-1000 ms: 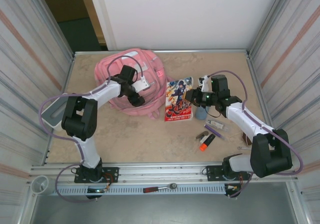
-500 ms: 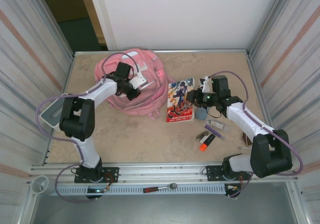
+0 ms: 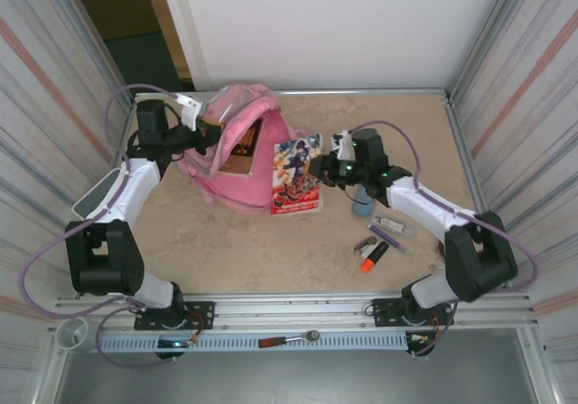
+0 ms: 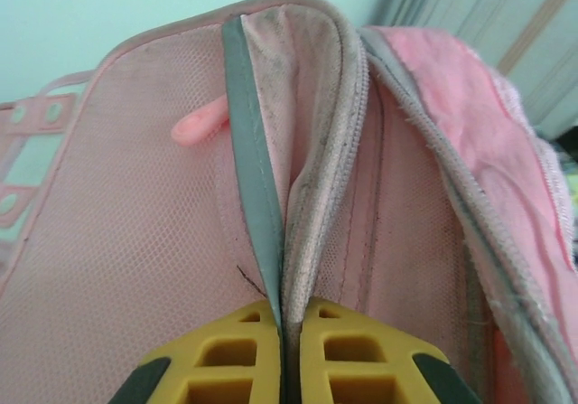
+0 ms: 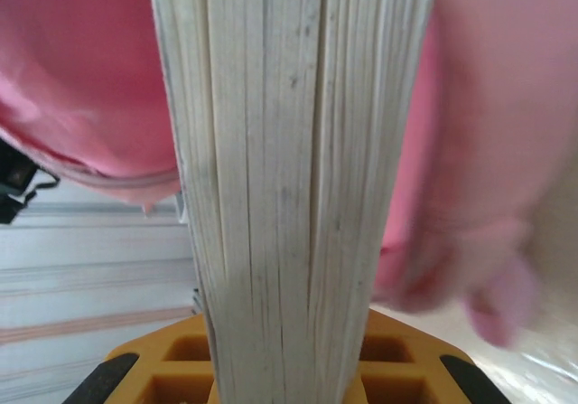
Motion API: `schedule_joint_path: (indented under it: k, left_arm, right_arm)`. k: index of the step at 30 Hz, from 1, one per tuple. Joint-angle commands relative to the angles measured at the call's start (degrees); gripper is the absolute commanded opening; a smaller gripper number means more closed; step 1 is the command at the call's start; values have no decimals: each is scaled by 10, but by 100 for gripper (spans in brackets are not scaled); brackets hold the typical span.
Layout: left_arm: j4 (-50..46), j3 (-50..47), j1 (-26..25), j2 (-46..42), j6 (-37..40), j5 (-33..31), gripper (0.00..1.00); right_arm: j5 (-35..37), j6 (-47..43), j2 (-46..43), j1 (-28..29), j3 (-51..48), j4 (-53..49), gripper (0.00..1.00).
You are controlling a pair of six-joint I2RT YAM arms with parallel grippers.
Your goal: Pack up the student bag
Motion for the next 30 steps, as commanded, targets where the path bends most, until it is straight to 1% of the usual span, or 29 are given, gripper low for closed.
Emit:
schedule_joint_path:
  k: [1, 6, 8, 11, 14, 15, 19, 22, 24, 28, 30]
  left_arm:
    - [87, 12, -3, -4, -28, 88, 0]
    - [89, 10, 0, 9, -24, 103, 0]
    - [87, 11, 1, 12, -23, 106, 0]
    - [89, 12, 2, 17, -28, 111, 0]
    - [99, 11, 3, 20, -40, 121, 0]
    - [101, 11, 3, 20, -43, 122, 0]
    - [104, 11, 3, 20, -51, 122, 0]
    - [110, 9, 3, 20, -57, 121, 0]
    - [110, 10, 3, 23, -59, 120, 0]
    - [107, 11, 3, 25, -62, 106, 0]
    - [106, 10, 3, 28, -64, 95, 0]
  right_arm:
    - [21, 69, 59, 31, 60, 121, 0]
    - [71, 125, 186, 64, 148, 185, 0]
    - [85, 172, 246, 72, 190, 228, 0]
    - [111, 214, 340, 87, 277, 265, 1]
    - [147, 217, 417, 101, 364, 253, 8]
    - [158, 212, 439, 104, 395, 237, 11]
    - [194, 179, 499, 106, 480, 181, 24]
    - [193, 152, 519, 101, 526, 136, 35]
    - [171, 146, 508, 95, 521, 136, 41]
    - [149, 105, 423, 90, 433, 144, 47]
    - [145, 87, 361, 87, 361, 153, 49]
